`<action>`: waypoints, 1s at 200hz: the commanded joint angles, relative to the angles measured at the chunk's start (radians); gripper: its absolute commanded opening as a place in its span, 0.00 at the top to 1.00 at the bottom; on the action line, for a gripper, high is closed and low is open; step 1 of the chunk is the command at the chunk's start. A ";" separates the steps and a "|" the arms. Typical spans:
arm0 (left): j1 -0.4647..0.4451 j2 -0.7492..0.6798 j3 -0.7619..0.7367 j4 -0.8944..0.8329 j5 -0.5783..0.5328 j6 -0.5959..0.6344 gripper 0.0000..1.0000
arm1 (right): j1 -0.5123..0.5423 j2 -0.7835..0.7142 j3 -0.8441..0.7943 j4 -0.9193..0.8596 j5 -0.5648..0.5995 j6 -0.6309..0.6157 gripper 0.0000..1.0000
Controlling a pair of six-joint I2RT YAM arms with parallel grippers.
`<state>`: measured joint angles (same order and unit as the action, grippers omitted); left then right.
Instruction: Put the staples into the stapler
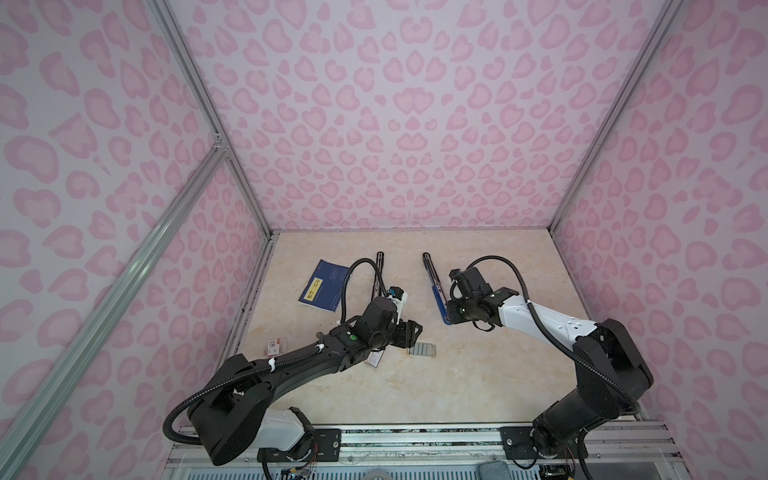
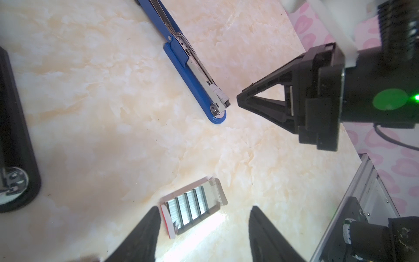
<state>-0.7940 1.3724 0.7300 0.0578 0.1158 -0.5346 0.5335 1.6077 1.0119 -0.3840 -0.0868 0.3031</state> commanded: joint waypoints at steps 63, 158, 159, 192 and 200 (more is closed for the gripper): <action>-0.001 -0.009 -0.009 0.022 -0.004 -0.008 0.35 | -0.012 0.061 0.016 0.011 -0.016 -0.001 0.86; -0.001 -0.011 -0.013 0.018 -0.006 -0.010 0.35 | -0.031 0.117 0.075 0.013 -0.025 -0.014 0.86; -0.001 -0.012 -0.012 0.018 -0.006 -0.010 0.35 | -0.031 0.116 0.076 0.013 -0.025 -0.013 0.86; -0.001 -0.009 -0.008 0.014 -0.005 -0.007 0.35 | -0.031 0.098 0.077 -0.002 -0.027 -0.010 0.85; -0.001 -0.006 -0.006 0.014 -0.005 -0.006 0.36 | -0.032 0.089 0.073 -0.007 -0.025 -0.010 0.85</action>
<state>-0.7940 1.3701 0.7204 0.0559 0.1116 -0.5415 0.5018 1.7134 1.0897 -0.3691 -0.1108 0.2981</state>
